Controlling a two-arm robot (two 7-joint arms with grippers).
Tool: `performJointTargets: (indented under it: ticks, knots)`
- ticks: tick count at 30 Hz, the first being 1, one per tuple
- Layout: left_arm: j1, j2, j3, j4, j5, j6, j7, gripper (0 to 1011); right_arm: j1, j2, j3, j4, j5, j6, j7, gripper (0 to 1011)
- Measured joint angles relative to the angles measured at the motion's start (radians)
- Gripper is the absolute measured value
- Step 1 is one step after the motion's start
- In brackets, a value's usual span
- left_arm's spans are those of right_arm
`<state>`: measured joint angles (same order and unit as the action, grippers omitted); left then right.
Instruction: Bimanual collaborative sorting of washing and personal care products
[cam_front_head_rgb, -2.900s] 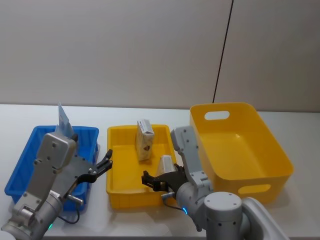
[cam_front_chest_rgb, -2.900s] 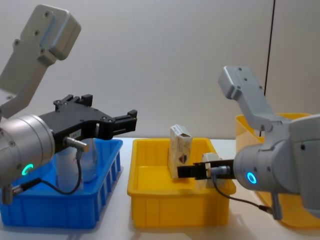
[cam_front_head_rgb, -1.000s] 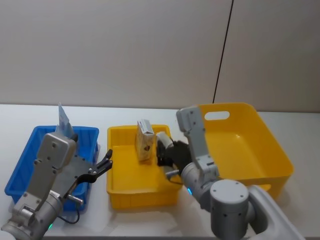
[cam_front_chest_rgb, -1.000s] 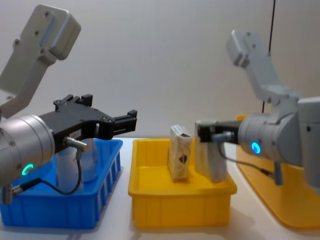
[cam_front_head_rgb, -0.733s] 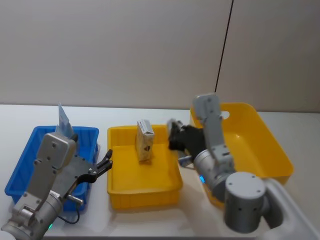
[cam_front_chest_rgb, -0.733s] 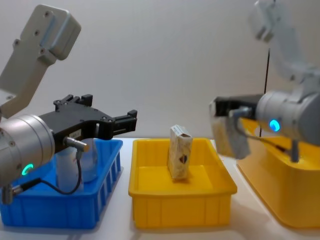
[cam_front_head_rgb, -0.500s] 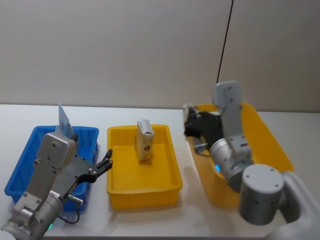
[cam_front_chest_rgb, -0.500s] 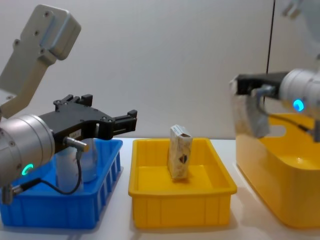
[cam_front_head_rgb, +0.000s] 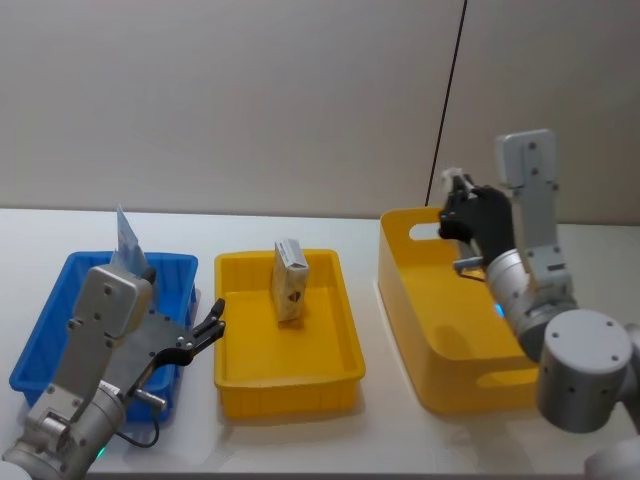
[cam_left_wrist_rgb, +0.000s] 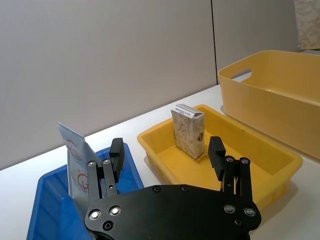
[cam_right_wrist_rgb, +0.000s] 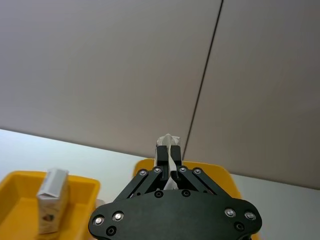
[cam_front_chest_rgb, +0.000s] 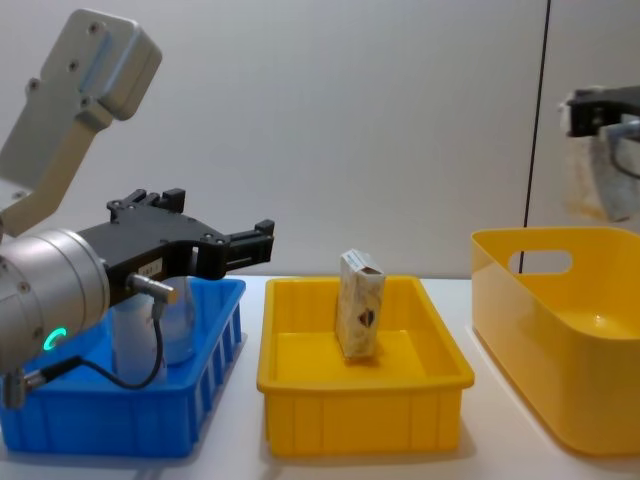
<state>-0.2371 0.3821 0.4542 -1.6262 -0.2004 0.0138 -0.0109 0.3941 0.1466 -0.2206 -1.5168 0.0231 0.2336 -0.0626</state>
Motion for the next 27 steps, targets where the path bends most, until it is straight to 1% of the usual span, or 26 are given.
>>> performJointTargets:
  ticks: [2,5,6,7,8,10,12,13,17,18,19,22,23,25,27]
  knots:
    - [0.0,0.0,0.0,0.0,0.0,0.0,0.0,1001,-0.001,0.009,0.008,-0.003,-0.007,0.008,-0.004,12]
    - [0.0,0.0,0.0,0.0,0.0,0.0,0.0,1001,-0.003,0.021,0.02,-0.003,-0.015,0.023,-0.005,83]
    - [0.0,0.0,0.0,0.0,0.0,0.0,0.0,1001,-0.004,0.026,0.025,-0.002,-0.018,0.03,-0.005,141]
    - [0.0,0.0,0.0,0.0,0.0,0.0,0.0,1001,-0.005,0.028,0.027,0.0,-0.019,0.033,-0.005,166]
    - [0.0,0.0,0.0,0.0,0.0,0.0,0.0,1001,-0.005,0.03,0.029,0.002,-0.019,0.036,-0.005,166]
    - [0.0,0.0,0.0,0.0,0.0,0.0,0.0,1002,-0.006,0.035,0.033,0.007,-0.02,0.043,-0.004,226]
    - [0.0,0.0,0.0,0.0,0.0,0.0,0.0,1001,-0.009,0.043,0.041,0.018,-0.022,0.053,0.002,327]
    - [0.0,0.0,0.0,0.0,0.0,0.0,0.0,1001,-0.009,0.043,0.041,0.018,-0.022,0.053,0.002,327]
    - [0.0,0.0,0.0,0.0,0.0,0.0,0.0,1001,-0.012,0.052,0.05,0.029,-0.024,0.063,0.014,493]
    - [0.0,0.0,0.0,0.0,0.0,0.0,0.0,1001,-0.013,0.053,0.051,0.03,-0.024,0.064,0.017,514]
    - [0.0,0.0,0.0,0.0,0.0,0.0,0.0,1001,-0.013,0.054,0.052,0.031,-0.024,0.065,0.018,534]
    - [0.0,0.0,0.0,0.0,0.0,0.0,0.0,1001,-0.018,0.058,0.056,0.031,-0.024,0.067,0.028,638]
    - [0.0,0.0,0.0,0.0,0.0,0.0,0.0,1001,-0.021,0.06,0.057,0.03,-0.024,0.066,0.033,696]
    - [0.0,0.0,0.0,0.0,0.0,0.0,0.0,1001,-0.025,0.062,0.058,0.025,-0.023,0.063,0.041,741]
    - [0.0,0.0,0.0,0.0,0.0,0.0,0.0,1001,-0.032,0.065,0.059,0.017,-0.02,0.055,0.052,808]
